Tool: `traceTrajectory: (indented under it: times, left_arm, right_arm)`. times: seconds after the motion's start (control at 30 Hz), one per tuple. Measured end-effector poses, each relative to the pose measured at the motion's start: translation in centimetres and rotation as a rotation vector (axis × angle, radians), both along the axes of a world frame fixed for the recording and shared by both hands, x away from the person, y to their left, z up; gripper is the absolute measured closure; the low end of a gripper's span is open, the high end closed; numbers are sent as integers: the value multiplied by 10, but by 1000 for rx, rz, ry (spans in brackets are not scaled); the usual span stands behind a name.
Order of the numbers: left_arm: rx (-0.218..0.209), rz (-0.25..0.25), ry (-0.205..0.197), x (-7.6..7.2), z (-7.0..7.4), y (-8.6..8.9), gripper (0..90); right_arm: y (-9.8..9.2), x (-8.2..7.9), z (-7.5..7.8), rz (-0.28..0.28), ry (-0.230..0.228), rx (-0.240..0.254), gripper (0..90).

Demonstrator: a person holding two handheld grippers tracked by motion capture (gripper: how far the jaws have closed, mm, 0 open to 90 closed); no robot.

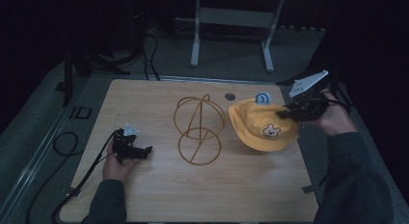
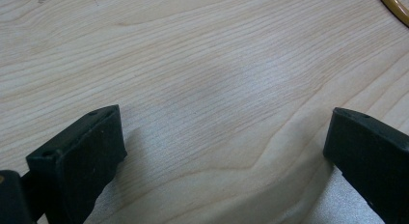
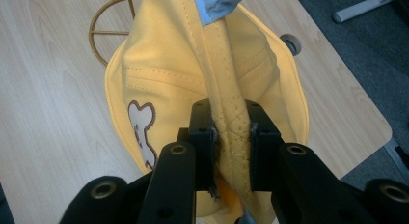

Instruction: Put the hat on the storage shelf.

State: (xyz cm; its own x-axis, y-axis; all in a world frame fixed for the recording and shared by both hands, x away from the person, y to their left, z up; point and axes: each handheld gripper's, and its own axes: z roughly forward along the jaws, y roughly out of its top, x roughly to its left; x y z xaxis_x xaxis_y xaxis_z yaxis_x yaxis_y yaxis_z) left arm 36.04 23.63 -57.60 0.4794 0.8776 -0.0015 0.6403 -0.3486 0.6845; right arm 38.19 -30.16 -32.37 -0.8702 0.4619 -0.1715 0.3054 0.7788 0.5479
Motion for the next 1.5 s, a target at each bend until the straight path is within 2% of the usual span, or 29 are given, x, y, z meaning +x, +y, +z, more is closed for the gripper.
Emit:
traceTrajectory:
  times: [0.27,0.47,0.83,1.13,1.5]
  left_arm:
    - [0,0,0,0,0,0,6]
    - [0,0,0,0,0,0,6]
    - [0,0,0,0,0,0,6]
    - [0,0,0,0,0,0,6]
    - [0,0,0,0,0,0,6]
  right_arm:
    - [2,0,6,-2,-28,11,768]
    - [3,-2,12,9,-26,37,768]
    - [3,-3,14,10,-46,50,769]
    - [3,-4,19,27,-48,103,769]
    - [8,-4,24,44,-64,129,769]
